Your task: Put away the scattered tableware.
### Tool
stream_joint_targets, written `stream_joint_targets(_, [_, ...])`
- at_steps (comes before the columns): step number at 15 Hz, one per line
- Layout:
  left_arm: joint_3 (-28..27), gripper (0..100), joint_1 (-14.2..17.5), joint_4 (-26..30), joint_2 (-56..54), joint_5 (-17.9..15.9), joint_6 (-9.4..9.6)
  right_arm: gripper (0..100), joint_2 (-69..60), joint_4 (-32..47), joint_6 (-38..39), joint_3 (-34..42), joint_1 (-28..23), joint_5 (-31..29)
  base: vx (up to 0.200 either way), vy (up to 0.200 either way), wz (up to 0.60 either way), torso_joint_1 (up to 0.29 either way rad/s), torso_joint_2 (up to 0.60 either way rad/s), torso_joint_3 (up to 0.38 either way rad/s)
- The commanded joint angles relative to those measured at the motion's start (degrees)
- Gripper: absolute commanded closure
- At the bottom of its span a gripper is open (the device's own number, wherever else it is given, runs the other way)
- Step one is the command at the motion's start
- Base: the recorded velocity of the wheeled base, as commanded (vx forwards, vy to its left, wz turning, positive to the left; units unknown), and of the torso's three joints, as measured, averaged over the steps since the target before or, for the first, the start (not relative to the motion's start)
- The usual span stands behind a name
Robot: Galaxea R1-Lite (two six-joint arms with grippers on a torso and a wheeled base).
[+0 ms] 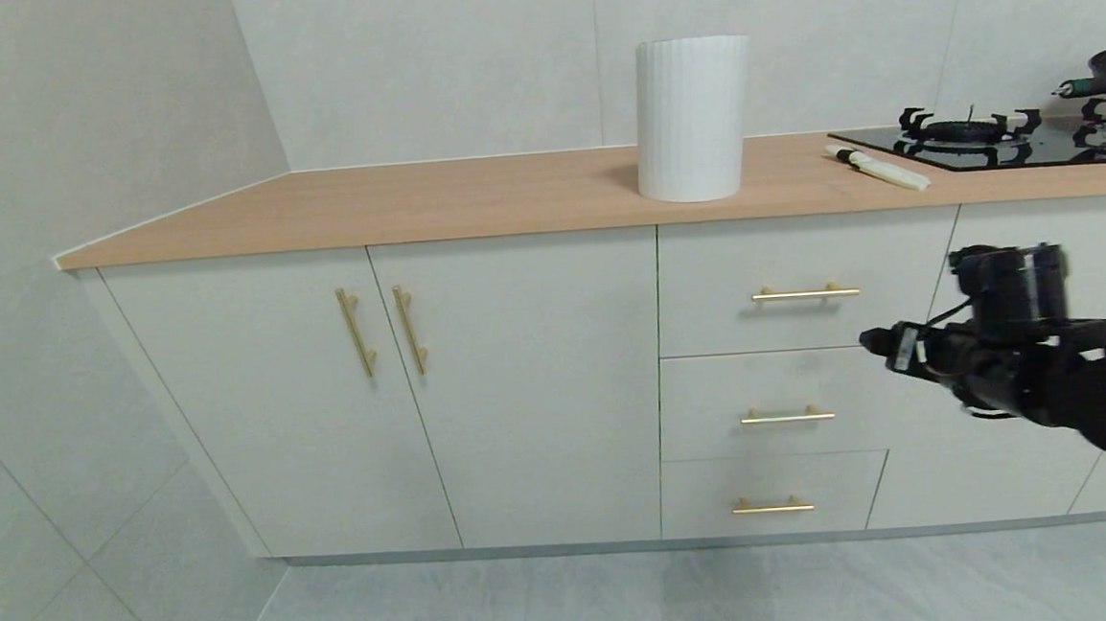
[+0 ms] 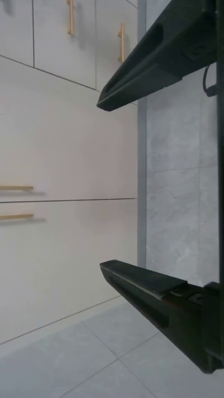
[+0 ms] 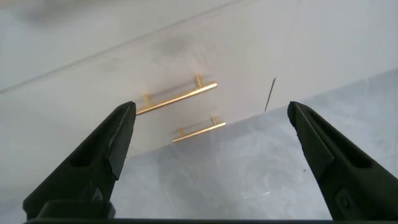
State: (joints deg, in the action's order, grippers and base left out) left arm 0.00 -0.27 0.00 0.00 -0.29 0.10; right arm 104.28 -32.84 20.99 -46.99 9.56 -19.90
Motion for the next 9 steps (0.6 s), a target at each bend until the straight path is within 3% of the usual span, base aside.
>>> stream_joint_targets(1, [0.0, 0, 0.0, 0.0, 0.0, 0.0, -0.01, 0, -34.5, 0.2, -6.4, 19.0, -0.2, -1.1, 0.000, 0.000, 0.00, 0.000, 0.00, 0.000])
stream_joint_targets(4, [0.0, 0, 0.0, 0.0, 0.0, 0.0, -0.01, 0, -56.6, 3.7, -17.0, 26.4, -1.4, -1.3, 0.000, 0.000, 0.00, 0.000, 0.00, 0.000])
stream_joint_targets(9, [0.0, 0, 0.0, 0.0, 0.0, -0.1, -0.01, 0, -85.1, 29.0, -21.6, 27.2, -1.9, 0.5, 0.000, 0.000, 0.00, 0.000, 0.00, 0.000])
